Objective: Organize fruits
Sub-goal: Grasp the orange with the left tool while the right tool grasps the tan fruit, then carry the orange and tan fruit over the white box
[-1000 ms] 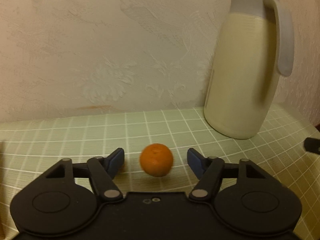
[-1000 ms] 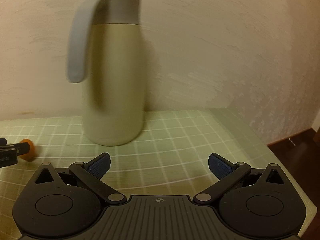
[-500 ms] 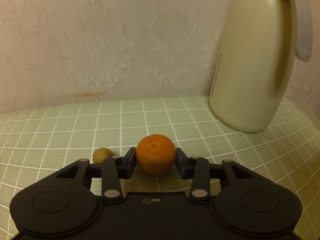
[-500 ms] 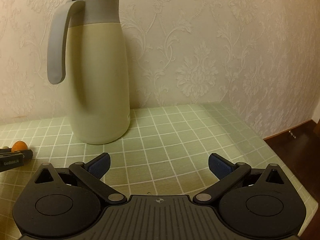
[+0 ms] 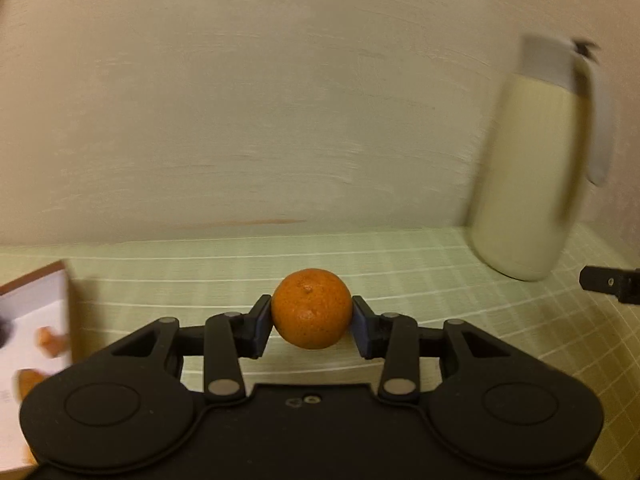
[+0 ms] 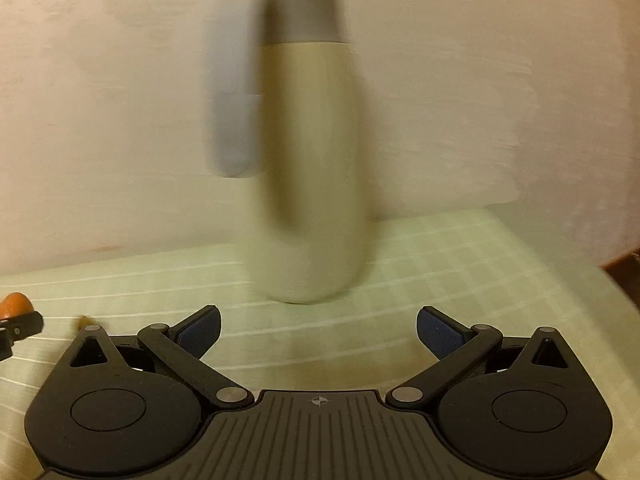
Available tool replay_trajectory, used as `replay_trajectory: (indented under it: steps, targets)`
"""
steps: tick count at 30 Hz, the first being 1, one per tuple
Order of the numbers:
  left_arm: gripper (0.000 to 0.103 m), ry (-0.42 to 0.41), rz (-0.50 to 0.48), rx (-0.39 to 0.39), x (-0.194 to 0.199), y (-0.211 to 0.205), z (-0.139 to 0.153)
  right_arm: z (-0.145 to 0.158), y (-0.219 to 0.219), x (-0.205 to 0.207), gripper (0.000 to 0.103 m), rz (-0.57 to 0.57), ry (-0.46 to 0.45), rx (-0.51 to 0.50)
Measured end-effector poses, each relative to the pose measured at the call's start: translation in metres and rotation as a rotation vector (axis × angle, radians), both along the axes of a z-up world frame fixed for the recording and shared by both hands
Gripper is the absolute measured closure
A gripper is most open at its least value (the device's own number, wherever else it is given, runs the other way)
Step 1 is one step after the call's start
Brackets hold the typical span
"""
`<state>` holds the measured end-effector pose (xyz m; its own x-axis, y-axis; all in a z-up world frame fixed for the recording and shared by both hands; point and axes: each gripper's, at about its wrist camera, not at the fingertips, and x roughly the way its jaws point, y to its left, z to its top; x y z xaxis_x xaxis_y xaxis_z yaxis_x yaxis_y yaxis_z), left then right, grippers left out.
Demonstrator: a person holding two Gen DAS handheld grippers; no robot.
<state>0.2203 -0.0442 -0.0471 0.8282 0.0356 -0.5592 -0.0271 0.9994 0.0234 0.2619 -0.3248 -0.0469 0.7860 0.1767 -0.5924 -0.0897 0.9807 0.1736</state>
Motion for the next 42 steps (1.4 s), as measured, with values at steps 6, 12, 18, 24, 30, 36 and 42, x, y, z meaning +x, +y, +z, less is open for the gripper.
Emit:
replay_trajectory:
  steps: [6,12,18,24,30,36,42]
  targets:
    - [0.071,-0.027,0.081,0.006,-0.028,0.046,0.019,0.002,0.054,0.003,0.0,0.13,-0.008,0.004]
    - [0.071,-0.025,0.125,0.006,-0.05,0.07,0.027,0.002,0.112,-0.004,0.02,0.271,-0.036,-0.03]
    - [0.071,-0.022,0.128,0.02,-0.069,0.079,0.028,-0.006,0.156,0.0,0.032,0.345,-0.013,-0.014]
    - [0.071,-0.018,0.146,0.025,-0.083,0.092,0.028,-0.02,0.181,0.015,0.046,0.37,0.03,-0.01]
    - [0.071,-0.014,0.162,0.027,-0.092,0.101,0.028,-0.034,0.196,0.036,0.057,0.366,0.073,-0.01]
    - [0.071,-0.015,0.172,0.035,-0.101,0.106,0.03,-0.037,0.201,0.04,0.079,0.375,0.098,-0.022]
    - [0.071,-0.035,0.171,0.047,-0.111,0.108,0.036,-0.013,0.197,0.01,0.079,0.42,0.05,-0.029]
